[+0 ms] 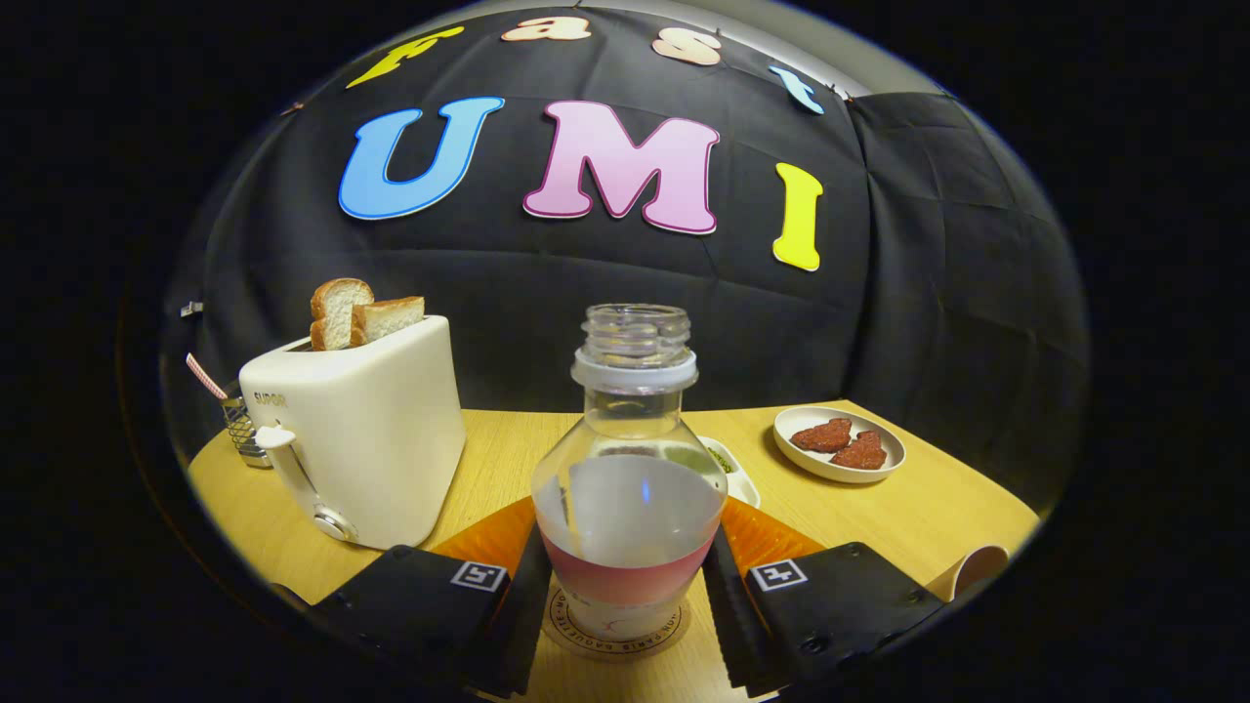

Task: Take the bottle from table, then pour the juice into the cup, finally place the bottle on the coaster

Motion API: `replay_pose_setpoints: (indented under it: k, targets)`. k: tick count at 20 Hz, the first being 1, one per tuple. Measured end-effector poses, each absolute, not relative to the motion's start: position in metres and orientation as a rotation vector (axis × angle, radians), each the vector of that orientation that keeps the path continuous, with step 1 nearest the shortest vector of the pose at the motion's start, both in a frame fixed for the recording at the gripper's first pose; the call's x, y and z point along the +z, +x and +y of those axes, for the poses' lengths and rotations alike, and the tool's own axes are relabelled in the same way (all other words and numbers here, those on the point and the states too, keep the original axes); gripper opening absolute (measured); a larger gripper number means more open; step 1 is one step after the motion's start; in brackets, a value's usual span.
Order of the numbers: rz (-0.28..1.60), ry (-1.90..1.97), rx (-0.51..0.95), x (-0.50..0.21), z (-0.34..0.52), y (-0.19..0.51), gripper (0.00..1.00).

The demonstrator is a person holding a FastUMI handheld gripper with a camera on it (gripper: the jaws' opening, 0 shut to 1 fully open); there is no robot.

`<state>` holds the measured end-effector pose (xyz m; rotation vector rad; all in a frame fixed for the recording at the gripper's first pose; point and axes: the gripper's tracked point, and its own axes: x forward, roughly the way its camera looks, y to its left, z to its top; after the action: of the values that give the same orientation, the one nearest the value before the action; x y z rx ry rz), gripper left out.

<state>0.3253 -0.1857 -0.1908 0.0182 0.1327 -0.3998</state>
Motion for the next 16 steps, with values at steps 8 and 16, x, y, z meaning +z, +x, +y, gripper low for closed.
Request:
replay_pose_setpoints:
  k: [8, 16]
  targets:
    - [0.145, -0.003, -0.364, -0.190, -0.172, 0.313, 1.00]
    - [0.130, -0.026, -0.348, -0.158, -0.150, 0.235, 0.98]
